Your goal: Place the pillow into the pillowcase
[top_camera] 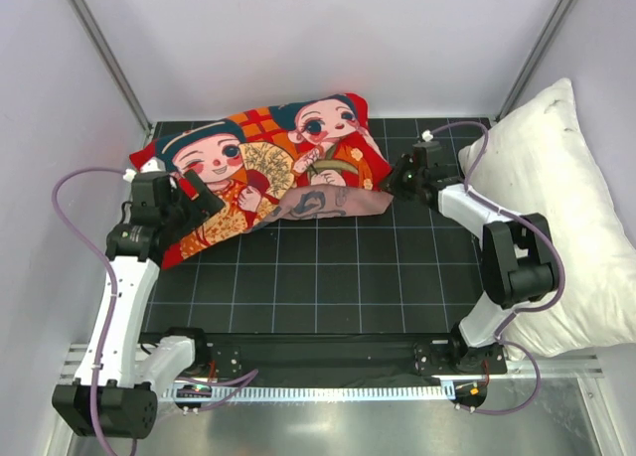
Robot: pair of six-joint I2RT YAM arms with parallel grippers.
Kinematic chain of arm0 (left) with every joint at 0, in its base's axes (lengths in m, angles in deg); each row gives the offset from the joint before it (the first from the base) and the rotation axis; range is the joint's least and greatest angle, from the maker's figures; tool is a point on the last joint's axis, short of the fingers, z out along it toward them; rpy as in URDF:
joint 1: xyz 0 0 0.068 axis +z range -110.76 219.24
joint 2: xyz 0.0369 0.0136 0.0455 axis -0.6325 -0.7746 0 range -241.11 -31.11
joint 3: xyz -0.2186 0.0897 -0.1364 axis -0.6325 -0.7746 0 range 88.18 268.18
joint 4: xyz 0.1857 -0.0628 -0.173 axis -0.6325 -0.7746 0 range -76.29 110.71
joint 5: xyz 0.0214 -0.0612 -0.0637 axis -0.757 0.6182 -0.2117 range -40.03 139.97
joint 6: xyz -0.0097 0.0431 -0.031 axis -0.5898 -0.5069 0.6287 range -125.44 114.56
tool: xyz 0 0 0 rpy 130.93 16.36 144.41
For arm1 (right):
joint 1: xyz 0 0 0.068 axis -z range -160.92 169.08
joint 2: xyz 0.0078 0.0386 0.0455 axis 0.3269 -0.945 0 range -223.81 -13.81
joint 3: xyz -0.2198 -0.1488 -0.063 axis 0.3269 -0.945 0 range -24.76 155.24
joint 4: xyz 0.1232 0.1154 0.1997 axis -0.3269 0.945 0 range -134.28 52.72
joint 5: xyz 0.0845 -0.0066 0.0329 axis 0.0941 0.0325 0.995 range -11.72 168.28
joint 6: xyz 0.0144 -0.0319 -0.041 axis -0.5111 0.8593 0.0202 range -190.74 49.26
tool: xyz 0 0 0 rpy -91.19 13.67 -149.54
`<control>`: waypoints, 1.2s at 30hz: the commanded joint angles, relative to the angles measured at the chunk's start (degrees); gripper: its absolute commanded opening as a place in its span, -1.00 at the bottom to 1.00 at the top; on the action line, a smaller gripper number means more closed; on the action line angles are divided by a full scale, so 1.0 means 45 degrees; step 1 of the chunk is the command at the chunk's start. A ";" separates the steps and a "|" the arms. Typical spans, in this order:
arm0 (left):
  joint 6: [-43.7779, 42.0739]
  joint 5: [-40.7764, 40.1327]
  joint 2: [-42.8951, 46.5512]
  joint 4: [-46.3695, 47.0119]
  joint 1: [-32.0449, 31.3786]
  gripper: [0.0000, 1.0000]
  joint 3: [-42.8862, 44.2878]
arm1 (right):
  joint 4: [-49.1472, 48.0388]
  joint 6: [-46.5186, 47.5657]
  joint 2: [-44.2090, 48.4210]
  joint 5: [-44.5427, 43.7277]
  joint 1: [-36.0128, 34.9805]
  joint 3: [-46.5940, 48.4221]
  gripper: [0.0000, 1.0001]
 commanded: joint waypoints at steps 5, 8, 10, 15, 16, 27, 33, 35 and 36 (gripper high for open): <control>-0.0117 -0.0054 0.1069 -0.0200 0.0687 0.99 0.0200 | -0.1024 -0.0975 0.0655 -0.1781 0.1031 0.0086 -0.92; -0.0078 -0.0484 0.1168 -0.0278 0.0668 0.99 0.0044 | -0.0963 -0.0761 0.1963 -0.2953 0.1890 -0.0442 -0.92; -0.0039 -0.0543 0.1128 -0.0317 0.0668 0.99 -0.0132 | -0.0963 -0.0411 0.2782 -0.3402 0.2358 -0.0755 -0.92; 0.0273 -0.0836 0.1128 -0.0259 0.0977 0.99 -0.0698 | -0.1119 0.0080 0.5421 -0.5024 0.2556 -0.1574 -0.92; 0.0312 -0.0836 0.1167 -0.0201 0.1057 0.99 -0.0912 | -0.1138 0.0080 0.5617 -0.5142 0.2595 -0.1692 -0.92; 0.0255 -0.1207 0.1245 0.0151 0.1078 0.99 -0.1363 | -0.0397 0.0196 0.5560 -0.1714 0.3357 -0.1908 0.81; -0.0664 0.0605 0.1168 0.0268 0.1058 1.00 -0.1343 | -0.2814 0.0139 0.6575 0.2235 0.2988 -0.3798 0.89; -0.0606 0.1836 0.1148 0.0366 0.1019 0.99 -0.1460 | -0.3072 0.0235 0.6576 0.2961 0.2772 -0.3881 0.84; -0.0567 0.2149 0.1206 0.0443 0.0845 0.99 -0.1557 | -0.2956 0.0352 0.6537 0.2924 0.2346 -0.3842 0.83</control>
